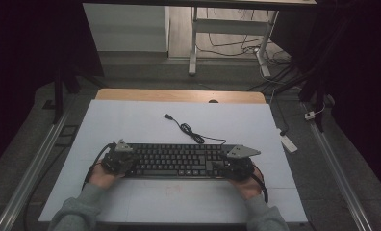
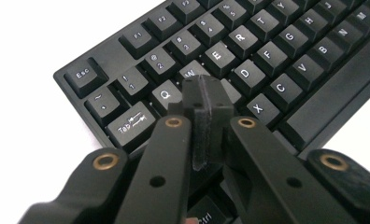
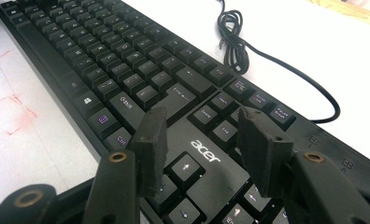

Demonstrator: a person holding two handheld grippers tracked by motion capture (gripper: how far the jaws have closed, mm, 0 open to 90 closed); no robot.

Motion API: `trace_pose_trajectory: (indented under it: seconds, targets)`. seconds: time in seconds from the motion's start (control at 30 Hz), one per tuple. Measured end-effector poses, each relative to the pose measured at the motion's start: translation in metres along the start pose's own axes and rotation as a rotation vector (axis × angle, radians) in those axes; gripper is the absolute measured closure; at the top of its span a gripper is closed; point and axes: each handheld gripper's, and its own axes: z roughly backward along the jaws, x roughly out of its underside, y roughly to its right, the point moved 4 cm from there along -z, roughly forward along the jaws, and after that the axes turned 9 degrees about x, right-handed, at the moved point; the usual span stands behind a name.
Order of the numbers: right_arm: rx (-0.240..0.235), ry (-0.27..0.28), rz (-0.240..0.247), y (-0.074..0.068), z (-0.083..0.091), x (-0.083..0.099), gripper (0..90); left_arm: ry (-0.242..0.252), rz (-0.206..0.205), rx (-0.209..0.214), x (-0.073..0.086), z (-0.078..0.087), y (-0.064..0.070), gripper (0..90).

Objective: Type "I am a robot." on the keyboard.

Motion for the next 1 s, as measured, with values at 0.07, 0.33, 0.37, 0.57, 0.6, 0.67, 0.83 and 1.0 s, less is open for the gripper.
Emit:
trace_pose_trajectory:
  seconds: [0.07, 0.33, 0.37, 0.57, 0.6, 0.67, 0.83, 1.0]
  targets:
    - [-0.002, 0.002, -0.001, 0.0, 0.0, 0.0, 52.9, 0.003, 0.0, 0.001, 0.0, 0.0, 0.0, 89.0]
    - [0.0, 0.008, -0.005, 0.001, 0.0, 0.0, 52.9, 0.106, 0.014, 0.018, -0.005, 0.014, 0.0, 74.9]
    - [0.0, 0.007, -0.006, 0.001, 0.0, 0.0, 52.9, 0.121, 0.023, 0.022, -0.005, 0.015, 0.0, 70.3]
    - [0.003, 0.01, -0.002, 0.001, 0.001, -0.001, 52.8, 0.171, 0.041, 0.053, -0.008, 0.022, 0.001, 51.5]
    - [0.004, 0.011, -0.001, 0.002, 0.001, 0.0, 52.8, 0.177, 0.039, 0.058, -0.009, 0.023, 0.001, 50.2]
    - [0.008, 0.008, -0.002, 0.002, 0.001, 0.0, 52.8, 0.187, 0.042, 0.062, -0.01, 0.026, 0.002, 48.0]
    - [0.008, 0.007, -0.003, 0.002, 0.001, 0.0, 52.8, 0.206, 0.055, 0.078, -0.013, 0.03, 0.004, 40.2]
    - [0.006, 0.009, 0.001, 0.002, 0.001, 0.0, 52.8, 0.224, 0.06, 0.1, -0.015, 0.032, 0.006, 38.0]
